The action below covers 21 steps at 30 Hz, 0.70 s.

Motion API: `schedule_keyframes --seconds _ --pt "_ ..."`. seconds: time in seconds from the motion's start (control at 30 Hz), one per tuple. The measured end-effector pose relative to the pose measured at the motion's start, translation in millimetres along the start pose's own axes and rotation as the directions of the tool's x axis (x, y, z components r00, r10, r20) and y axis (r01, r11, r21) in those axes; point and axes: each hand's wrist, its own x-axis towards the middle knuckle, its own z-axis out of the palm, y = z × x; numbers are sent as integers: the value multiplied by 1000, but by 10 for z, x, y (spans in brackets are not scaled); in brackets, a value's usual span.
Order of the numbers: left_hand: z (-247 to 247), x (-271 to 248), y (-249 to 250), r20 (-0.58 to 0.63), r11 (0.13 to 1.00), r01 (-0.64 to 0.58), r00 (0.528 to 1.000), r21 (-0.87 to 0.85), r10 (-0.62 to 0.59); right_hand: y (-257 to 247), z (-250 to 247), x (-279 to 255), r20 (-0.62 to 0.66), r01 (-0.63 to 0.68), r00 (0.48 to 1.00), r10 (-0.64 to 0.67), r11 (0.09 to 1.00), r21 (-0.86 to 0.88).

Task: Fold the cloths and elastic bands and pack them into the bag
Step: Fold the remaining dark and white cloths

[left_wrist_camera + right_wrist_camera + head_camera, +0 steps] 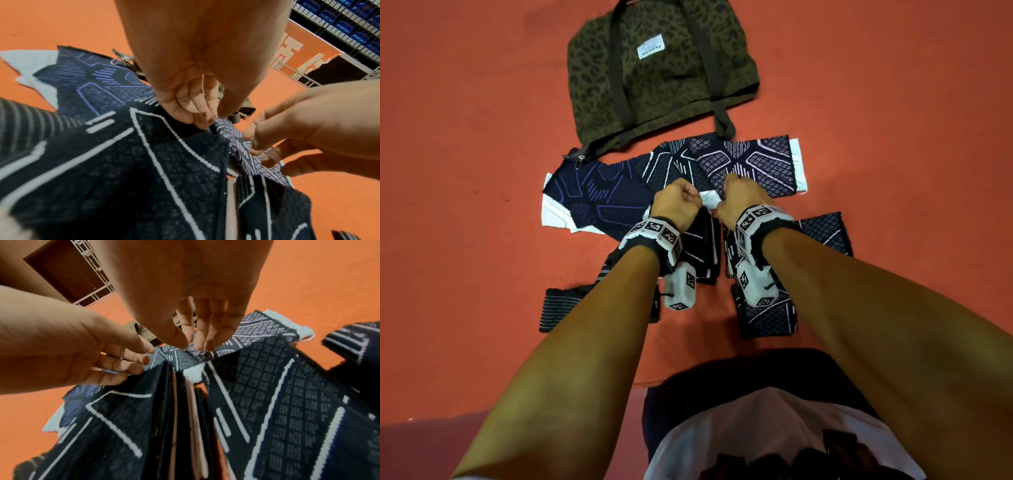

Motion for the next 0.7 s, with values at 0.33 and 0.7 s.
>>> schedule_keyframes --seconds 0.33,0.7 --pt "286 454 152 124 993 117 985 33 -120 226 -3 366 53 -23 998 21 999 28" --pt "282 567 214 200 981 160 970 -112 -135 165 110 428 94 -86 992 85 996 9"
